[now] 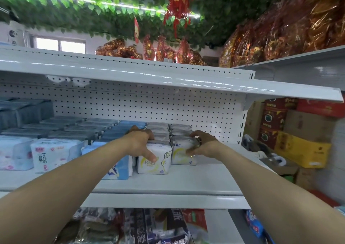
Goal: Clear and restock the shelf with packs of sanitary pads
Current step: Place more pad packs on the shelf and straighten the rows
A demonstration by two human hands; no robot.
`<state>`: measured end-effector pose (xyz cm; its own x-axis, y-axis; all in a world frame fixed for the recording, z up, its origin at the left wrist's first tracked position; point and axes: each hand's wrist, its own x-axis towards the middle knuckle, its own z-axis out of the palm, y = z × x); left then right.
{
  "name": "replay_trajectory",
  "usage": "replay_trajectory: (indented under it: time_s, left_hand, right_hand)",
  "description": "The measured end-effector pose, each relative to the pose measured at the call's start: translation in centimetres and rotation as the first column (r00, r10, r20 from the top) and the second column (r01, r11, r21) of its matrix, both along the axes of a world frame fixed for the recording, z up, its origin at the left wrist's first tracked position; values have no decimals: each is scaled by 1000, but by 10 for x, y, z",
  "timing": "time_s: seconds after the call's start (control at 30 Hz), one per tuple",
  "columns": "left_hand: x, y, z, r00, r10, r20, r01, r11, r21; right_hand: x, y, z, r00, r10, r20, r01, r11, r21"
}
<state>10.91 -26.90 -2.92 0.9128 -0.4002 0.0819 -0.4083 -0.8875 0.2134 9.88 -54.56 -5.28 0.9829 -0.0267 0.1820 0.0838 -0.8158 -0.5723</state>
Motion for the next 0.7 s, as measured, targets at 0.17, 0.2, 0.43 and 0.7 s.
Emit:
replay_trajectory:
  time_s: [0.17, 0.2, 0.43, 0.7]
  left_hand:
    - [2, 1, 0, 1000, -14, -13, 14, 1000, -6]
    - [2, 1, 0, 1000, -14, -12, 14, 1000, 1]
    - [3, -2, 0, 1000, 14, -6, -14, 999, 50]
    - [-6, -7, -1, 998, 54, 29, -55, 997, 61]
  right_hand:
    - [2, 1, -1, 1000, -11, 15, 12, 1000, -7]
    - [2, 1, -1, 1000, -15, 19, 15, 1000, -7]
    - [9, 6, -4, 998, -45, 49, 49, 995, -86]
    - [8, 11, -7, 996, -81, 21, 84, 973, -214]
